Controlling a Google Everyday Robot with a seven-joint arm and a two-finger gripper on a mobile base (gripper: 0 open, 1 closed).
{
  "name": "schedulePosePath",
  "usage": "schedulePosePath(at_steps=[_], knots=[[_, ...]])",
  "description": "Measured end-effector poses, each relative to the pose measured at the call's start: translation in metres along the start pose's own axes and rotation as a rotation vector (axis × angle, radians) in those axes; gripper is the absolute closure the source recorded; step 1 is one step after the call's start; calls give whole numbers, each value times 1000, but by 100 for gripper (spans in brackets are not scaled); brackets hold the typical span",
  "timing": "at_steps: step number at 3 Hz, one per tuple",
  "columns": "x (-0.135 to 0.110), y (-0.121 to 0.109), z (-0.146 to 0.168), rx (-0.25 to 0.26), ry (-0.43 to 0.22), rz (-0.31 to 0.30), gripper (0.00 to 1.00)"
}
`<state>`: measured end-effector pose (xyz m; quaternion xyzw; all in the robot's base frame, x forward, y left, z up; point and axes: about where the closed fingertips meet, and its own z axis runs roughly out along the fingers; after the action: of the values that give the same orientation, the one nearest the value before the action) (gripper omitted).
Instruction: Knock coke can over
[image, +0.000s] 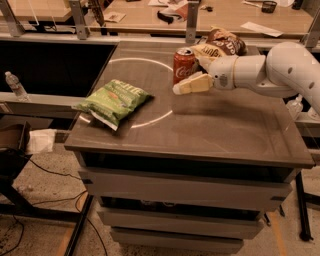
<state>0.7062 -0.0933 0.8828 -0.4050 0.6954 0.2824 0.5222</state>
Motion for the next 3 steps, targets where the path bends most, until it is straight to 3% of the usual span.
schedulePosePath(at_steps=[2, 3], knots=[[7, -39, 4, 40, -18, 12, 0], [-5, -48, 14, 47, -42, 6, 0]])
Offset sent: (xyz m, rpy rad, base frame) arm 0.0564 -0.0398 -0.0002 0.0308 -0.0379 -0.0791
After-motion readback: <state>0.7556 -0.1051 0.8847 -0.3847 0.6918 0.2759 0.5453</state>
